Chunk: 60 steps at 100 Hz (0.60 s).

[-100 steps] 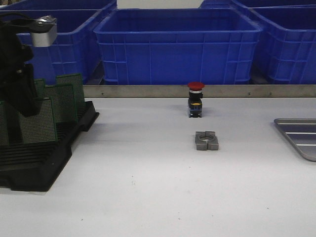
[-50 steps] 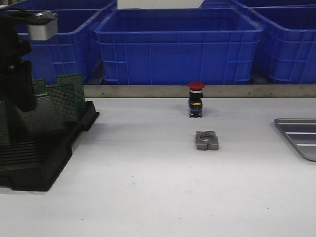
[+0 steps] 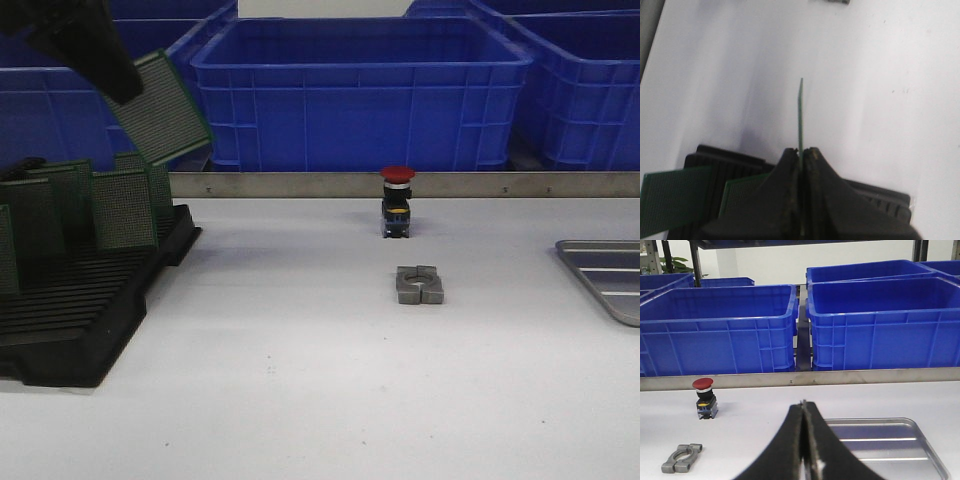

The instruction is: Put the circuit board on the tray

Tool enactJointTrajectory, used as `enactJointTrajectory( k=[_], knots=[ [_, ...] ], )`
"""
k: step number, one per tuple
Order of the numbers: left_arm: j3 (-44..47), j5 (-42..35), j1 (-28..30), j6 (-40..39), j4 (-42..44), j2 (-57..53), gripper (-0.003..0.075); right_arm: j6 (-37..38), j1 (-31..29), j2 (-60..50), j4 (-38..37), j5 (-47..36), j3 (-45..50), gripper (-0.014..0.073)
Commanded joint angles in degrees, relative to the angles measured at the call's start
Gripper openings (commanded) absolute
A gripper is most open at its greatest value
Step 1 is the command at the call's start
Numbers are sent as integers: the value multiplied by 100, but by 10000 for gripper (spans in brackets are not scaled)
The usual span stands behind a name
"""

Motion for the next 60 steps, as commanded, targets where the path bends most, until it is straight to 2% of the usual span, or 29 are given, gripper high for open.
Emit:
enactJointTrajectory(
  k=[1,23,43,60],
  knots=[
    [-180,318,-255,-303,-436,-423,-18,-3,19,-126,-19,-498,-71,-68],
    [-180,318,-1178,-1396,-461,-512,-18,-3,19,-126,-19,-498,-71,-68],
    [-180,318,-1983,-1470,-461,-512,-18,-3,19,-126,-19,-498,-71,-68],
    [-180,318,-2222,-1470,-461,-499,-18,-3,19,-126,-19,-610,-71,-68]
  ],
)
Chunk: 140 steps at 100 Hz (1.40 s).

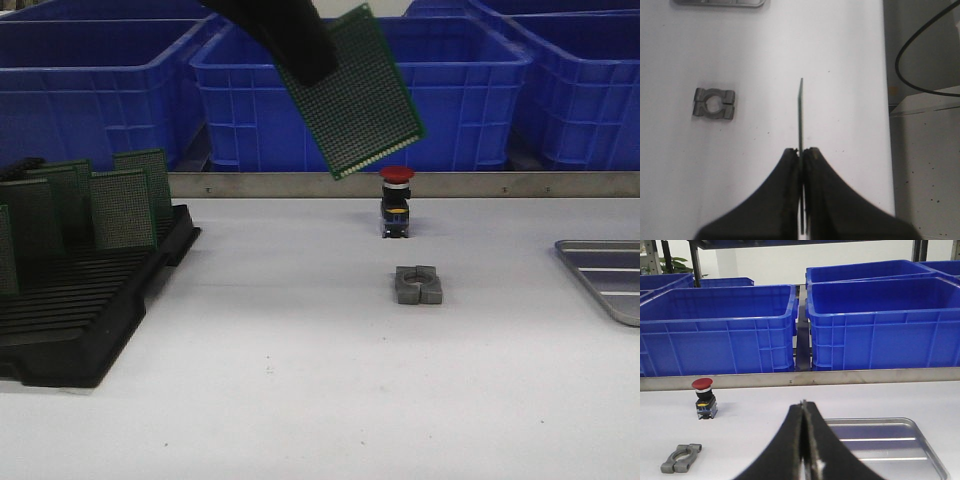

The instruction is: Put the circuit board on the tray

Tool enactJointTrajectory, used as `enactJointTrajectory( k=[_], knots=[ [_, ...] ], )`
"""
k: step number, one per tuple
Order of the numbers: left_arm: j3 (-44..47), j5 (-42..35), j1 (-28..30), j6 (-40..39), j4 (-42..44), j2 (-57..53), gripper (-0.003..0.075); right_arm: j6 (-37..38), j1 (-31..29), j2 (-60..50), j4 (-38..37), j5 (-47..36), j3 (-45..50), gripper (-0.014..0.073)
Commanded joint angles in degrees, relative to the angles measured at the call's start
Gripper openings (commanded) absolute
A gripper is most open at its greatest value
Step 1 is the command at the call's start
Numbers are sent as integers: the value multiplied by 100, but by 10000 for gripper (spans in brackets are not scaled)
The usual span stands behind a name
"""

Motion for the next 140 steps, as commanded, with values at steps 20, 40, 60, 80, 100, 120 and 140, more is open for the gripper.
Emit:
enactJointTrajectory(
  k=[20,40,60,80,100,120,140],
  knots=[
    [-168,223,-84,-68,-281,-289,-18,293,19,-89,-19,-411,-496,-68],
    [-168,223,-84,-68,-281,-289,-18,897,19,487,0,1763,-2031,-68],
    [-168,223,-84,-68,-281,-289,-18,869,19,1708,0,4087,-3727,-68],
    [-168,223,-84,-68,-281,-289,-18,869,19,2535,0,3925,-4213,-68],
    [-168,223,-84,-68,-281,-289,-18,869,19,2844,0,3893,-4213,-64],
    [-168,223,-84,-68,-281,-289,-18,869,19,2878,0,4120,-4213,183],
    [-168,223,-84,-68,-281,-289,-18,869,19,2878,32,3968,-4213,482]
  ],
)
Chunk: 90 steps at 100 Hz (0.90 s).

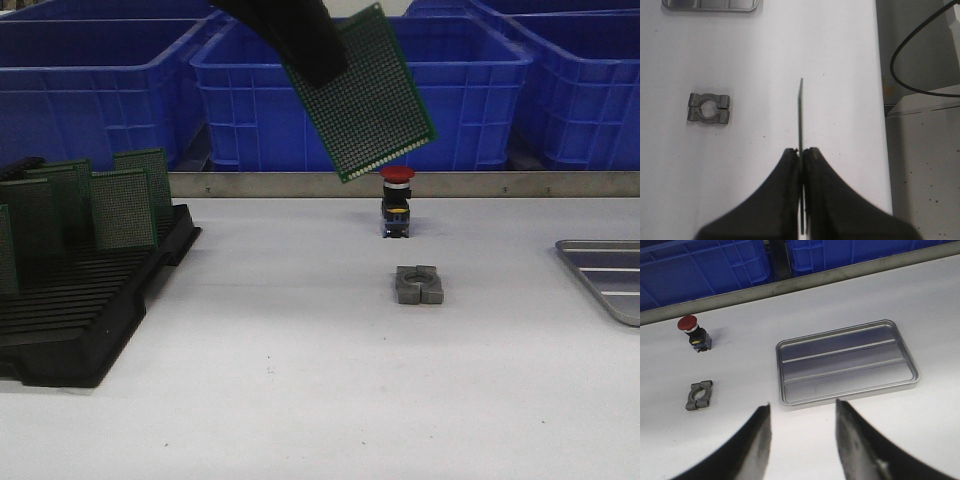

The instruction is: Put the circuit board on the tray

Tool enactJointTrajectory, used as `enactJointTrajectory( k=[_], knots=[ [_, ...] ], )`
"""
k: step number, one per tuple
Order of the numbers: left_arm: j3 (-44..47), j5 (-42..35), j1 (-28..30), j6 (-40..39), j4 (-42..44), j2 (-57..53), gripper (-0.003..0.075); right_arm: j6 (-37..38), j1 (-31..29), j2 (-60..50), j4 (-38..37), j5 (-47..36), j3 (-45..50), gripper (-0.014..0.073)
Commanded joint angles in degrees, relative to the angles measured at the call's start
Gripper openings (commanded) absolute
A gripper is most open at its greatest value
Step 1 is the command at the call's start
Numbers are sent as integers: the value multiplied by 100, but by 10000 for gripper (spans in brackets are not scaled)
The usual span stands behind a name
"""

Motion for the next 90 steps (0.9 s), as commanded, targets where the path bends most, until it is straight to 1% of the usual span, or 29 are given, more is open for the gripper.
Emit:
enactJointTrajectory(
  k=[1,11,16,21,22,23,27,30,33,35,40,42,46,48,49,50,51,54,56,61,66,75,82,90],
  knots=[
    [-168,223,-44,-68,-281,-289,-18,6,19,80,27,-502,-202,486],
    [-168,223,-44,-68,-281,-289,-18,-65,19,106,333,-711,-202,488],
    [-168,223,-44,-68,-281,-289,-18,-317,19,159,594,-833,-211,488],
    [-168,223,-44,-68,-281,-289,-18,-777,19,272,921,-916,-258,488],
    [-168,223,-44,-68,-281,-289,-18,-1016,19,315,1092,-932,-273,488],
    [-168,223,-44,-68,-281,-289,-18,-1016,19,336,1092,-932,-282,488],
    [-168,223,-44,-68,-281,-289,-18,-1677,19,487,1559,-966,-329,488],
    [-168,223,-44,-68,-281,-289,-18,-2016,27,603,1792,-966,-368,488],
    [-168,223,-44,-68,-281,-289,-18,-2612,58,736,2205,-961,-402,488],
    [-168,223,-44,-68,-281,-289,-18,-2857,71,842,2384,-953,-424,488],
    [-168,223,-44,-68,-281,-289,-18,-3843,135,1108,3147,-892,-482,488],
    [-168,223,-44,-68,-281,-289,-18,-4092,153,1233,3338,-839,-510,488],
    [-168,223,-44,-68,-281,-289,-18,-4827,202,1498,3900,-740,-571,488],
    [-168,223,-44,-68,-281,-289,-18,-5307,236,1631,4255,-641,-604,488],
    [-168,223,-44,-68,-281,-289,-18,-5307,236,1675,4255,-619,-616,488],
    [-168,223,-44,-68,-281,-289,-18,-5664,260,1761,4503,-563,-640,488],
    [-168,223,-44,-68,-281,-289,-18,-5664,260,1805,4503,-563,-650,488],
    [-168,223,-44,-68,-281,-289,-18,-6256,303,1995,4874,-435,-697,488],
    [-168,223,-44,-68,-281,-289,-18,-6488,317,2140,5006,-350,-726,488],
    [-168,223,-44,-68,-281,-289,-18,-7365,372,2467,5471,-167,-803,488],
    [-168,223,-44,-68,-281,-289,-18,-8012,416,2782,5789,19,-874,488],
    [-168,223,-44,-68,-281,-289,-18,-8858,489,3322,6219,379,-1006,488],
    [-168,223,-44,-68,-281,-289,-18,-9222,572,3707,6407,672,-1130,488],
    [-168,223,-44,-68,-281,-289,-18,-9398,697,4096,6433,835,-1294,488]
  ],
)
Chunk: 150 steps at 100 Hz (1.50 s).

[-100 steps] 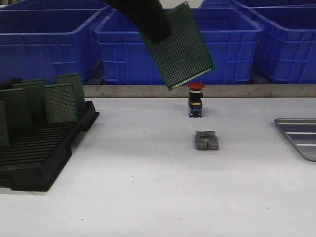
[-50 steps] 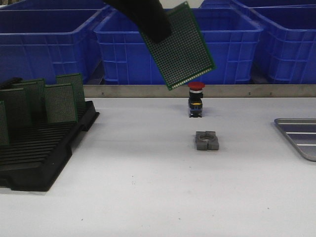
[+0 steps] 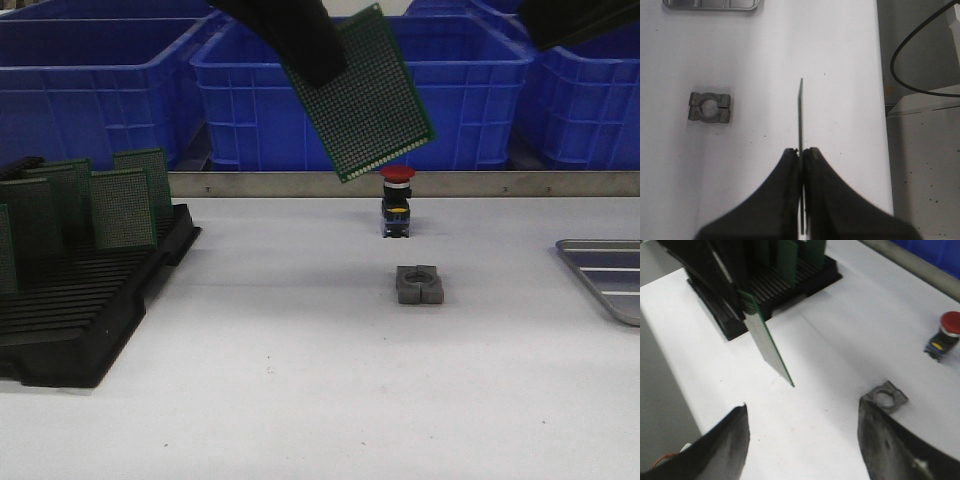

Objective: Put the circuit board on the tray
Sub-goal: 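Grasp the board's lower edge with the right gripper from the left gripper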

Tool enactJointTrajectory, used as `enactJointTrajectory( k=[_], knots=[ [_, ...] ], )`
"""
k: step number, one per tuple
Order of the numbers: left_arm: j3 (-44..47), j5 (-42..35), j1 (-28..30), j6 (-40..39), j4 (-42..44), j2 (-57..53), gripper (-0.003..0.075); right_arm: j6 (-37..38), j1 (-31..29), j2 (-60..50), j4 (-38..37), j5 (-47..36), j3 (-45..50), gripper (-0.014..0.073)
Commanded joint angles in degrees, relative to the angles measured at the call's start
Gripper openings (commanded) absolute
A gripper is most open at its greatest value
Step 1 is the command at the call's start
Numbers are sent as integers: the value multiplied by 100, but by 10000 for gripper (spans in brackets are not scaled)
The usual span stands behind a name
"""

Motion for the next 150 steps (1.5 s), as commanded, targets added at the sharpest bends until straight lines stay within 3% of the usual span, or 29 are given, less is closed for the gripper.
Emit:
enactJointTrajectory(
  k=[1,50,64,90,102,111,118,122,133,140,150],
  knots=[
    [-168,223,-44,-68,-281,-289,-18,-440,110,319,470,183,-337,488],
    [-168,223,-44,-68,-281,-289,-18,-742,957,1605,470,128,-1117,461],
    [-168,223,-44,-68,-281,-289,-18,-742,1033,1679,488,112,-1123,335],
    [-168,223,-44,-68,-281,-289,-18,-742,1033,1683,599,-1,-1123,4],
    [-168,223,-44,-68,-281,-289,-7,-736,1033,1683,599,-12,-1123,-71],
    [-168,223,-44,-68,-281,-289,81,-736,1033,1683,599,-14,-1123,-66],
    [-168,223,-44,-68,-281,-289,211,-736,1033,1683,599,-19,-1123,-66],
    [-168,223,-44,-68,-281,-289,323,-736,1033,1683,599,-19,-1123,-66],
    [-168,223,-44,-68,-281,-289,515,-736,1028,1683,593,-19,-1123,-66],
    [-168,223,-44,-68,-281,-289,557,-725,963,1668,552,-19,-1123,-66],
    [-168,223,-44,-68,-281,-289,557,-518,769,1584,425,35,-1123,-66]
  ],
)
